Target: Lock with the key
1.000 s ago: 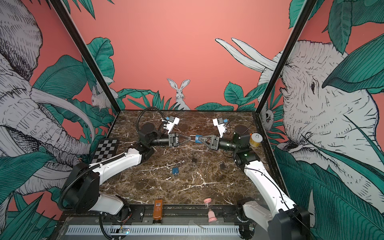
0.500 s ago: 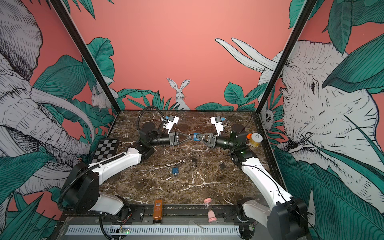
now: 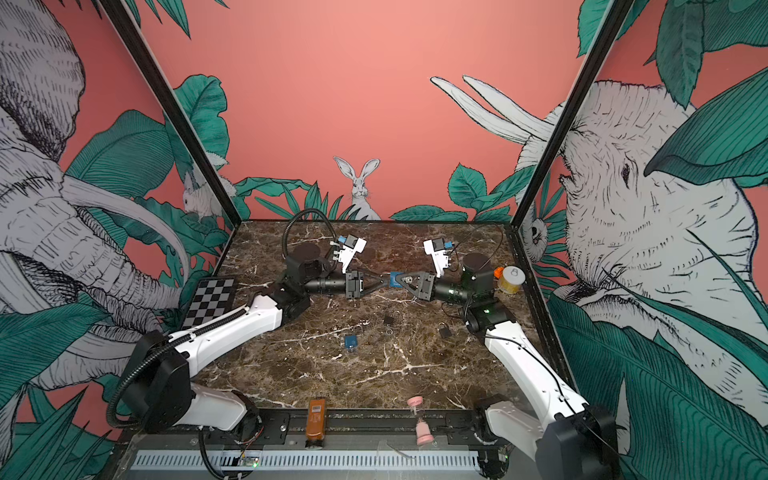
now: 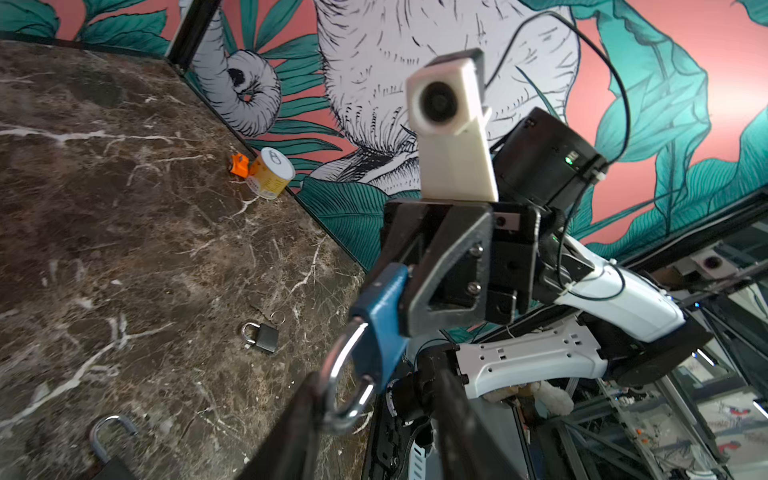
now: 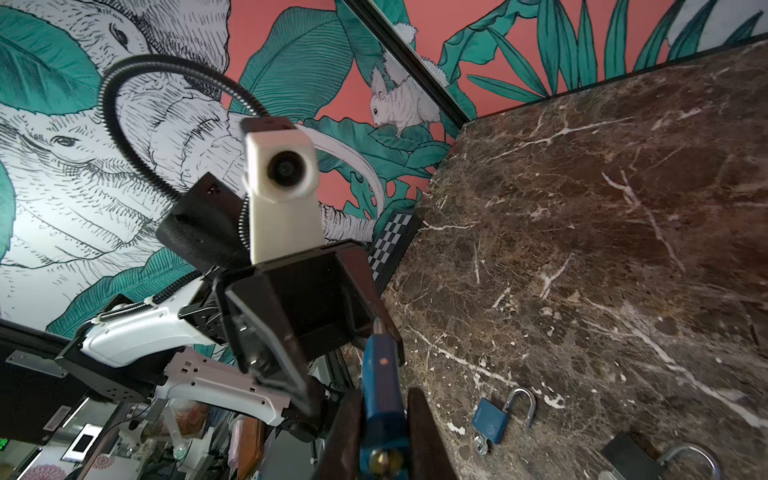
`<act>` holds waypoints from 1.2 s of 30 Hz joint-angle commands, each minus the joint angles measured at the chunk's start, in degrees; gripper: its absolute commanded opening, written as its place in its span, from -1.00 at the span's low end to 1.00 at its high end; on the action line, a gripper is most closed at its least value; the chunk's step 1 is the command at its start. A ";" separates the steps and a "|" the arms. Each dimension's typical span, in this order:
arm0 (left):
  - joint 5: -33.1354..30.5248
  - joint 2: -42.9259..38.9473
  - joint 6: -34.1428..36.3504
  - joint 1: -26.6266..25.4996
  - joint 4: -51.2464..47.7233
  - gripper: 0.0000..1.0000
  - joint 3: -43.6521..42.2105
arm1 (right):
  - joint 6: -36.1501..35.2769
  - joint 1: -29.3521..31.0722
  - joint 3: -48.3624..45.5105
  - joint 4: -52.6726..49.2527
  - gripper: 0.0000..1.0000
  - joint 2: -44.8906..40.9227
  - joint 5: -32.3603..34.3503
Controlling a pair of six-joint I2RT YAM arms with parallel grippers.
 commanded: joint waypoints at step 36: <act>14.92 12.90 -20.71 0.11 33.88 -0.14 2.13 | 2.37 -6.09 -8.37 16.89 -1.00 -6.40 -9.92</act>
